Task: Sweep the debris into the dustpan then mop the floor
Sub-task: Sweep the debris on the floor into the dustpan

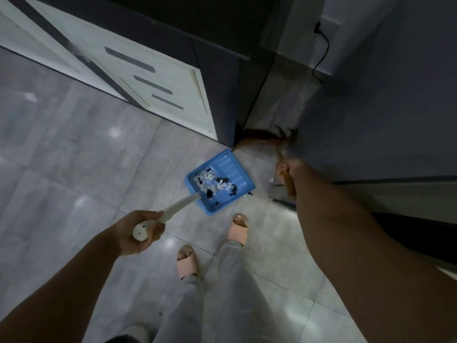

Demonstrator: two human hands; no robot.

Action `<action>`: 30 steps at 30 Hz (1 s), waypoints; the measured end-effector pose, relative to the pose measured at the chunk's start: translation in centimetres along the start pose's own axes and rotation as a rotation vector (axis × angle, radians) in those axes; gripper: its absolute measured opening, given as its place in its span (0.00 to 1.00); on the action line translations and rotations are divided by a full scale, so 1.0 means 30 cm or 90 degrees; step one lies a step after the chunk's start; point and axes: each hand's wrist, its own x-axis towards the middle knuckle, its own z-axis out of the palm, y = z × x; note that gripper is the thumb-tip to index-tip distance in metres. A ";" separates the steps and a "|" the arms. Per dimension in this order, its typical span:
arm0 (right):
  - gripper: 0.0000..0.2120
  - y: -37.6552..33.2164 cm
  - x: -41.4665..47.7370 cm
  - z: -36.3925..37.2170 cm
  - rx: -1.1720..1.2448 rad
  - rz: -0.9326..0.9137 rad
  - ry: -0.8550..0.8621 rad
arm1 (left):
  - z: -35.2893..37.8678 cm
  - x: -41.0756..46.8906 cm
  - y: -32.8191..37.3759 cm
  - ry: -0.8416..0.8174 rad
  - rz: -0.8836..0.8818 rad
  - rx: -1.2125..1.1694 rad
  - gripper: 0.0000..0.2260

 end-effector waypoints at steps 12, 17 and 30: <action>0.16 0.296 -0.101 -0.124 0.209 0.127 -0.055 | -0.008 -0.069 -0.047 0.001 0.015 0.025 0.15; 0.15 0.492 -0.158 -0.139 0.299 0.151 -0.123 | -0.131 -0.102 -0.097 -0.005 0.017 0.030 0.15; 0.12 0.928 -0.385 -0.057 0.138 0.169 -0.139 | -0.588 -0.273 -0.236 0.003 0.044 -0.013 0.08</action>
